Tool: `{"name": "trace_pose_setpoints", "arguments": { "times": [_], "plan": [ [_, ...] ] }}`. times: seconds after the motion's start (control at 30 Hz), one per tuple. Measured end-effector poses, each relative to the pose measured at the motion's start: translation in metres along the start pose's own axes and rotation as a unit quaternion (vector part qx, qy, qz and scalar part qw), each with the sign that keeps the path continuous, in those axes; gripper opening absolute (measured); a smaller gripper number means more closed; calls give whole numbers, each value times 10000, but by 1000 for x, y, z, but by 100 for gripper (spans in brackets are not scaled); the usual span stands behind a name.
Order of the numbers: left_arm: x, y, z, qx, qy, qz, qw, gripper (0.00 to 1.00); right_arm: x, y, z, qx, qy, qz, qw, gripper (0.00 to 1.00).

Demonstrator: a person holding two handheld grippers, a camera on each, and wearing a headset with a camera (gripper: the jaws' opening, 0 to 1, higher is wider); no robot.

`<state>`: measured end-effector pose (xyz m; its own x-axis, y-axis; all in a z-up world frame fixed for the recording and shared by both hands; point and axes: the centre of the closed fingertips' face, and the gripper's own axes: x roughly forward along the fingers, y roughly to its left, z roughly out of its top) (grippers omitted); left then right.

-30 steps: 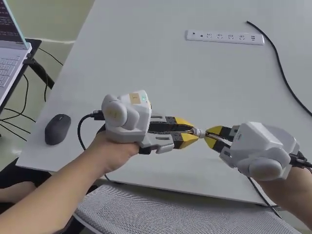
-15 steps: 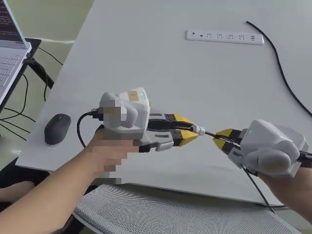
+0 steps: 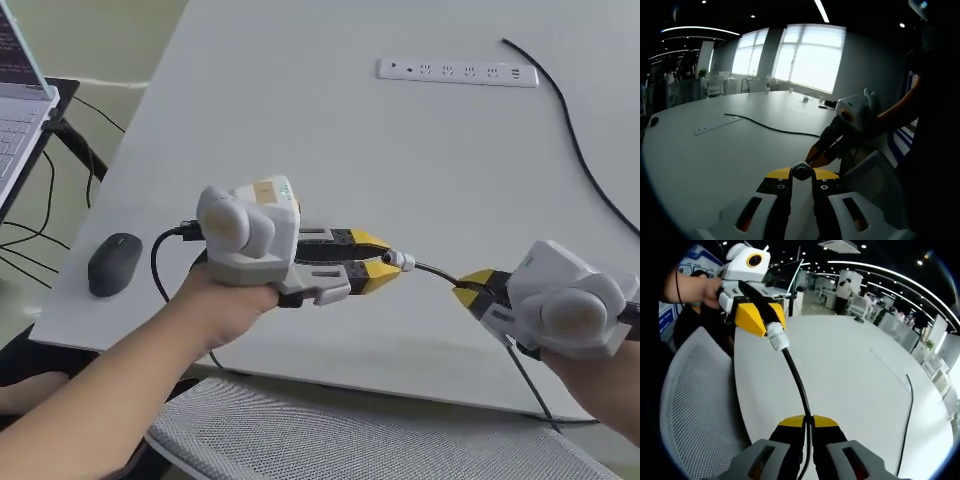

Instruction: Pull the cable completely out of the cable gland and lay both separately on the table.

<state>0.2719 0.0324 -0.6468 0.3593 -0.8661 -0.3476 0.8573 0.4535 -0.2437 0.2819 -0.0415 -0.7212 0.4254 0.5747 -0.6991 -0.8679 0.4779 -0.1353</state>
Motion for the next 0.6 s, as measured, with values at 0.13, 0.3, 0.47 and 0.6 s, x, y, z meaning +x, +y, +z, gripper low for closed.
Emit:
{"name": "trace_pose_setpoints", "arguments": {
  "times": [0.13, 0.3, 0.47, 0.6],
  "plan": [
    [-1, 1, 0, 0, -14, 28, 10000, 15, -3, -2, -8, 51, 79, -18, 10000, 0],
    [-1, 1, -1, -23, -20, 68, 10000, 15, -6, -3, -16, 108, 151, -38, 9998, 0],
    [-1, 0, -2, -31, -13, 97, 9999, 15, -9, -2, -25, 146, 226, -57, 9996, 0],
    [-2, -2, -2, -53, -16, 118, 9999, 15, -12, -4, -30, 180, 252, -87, 9995, 0]
  ]
}}
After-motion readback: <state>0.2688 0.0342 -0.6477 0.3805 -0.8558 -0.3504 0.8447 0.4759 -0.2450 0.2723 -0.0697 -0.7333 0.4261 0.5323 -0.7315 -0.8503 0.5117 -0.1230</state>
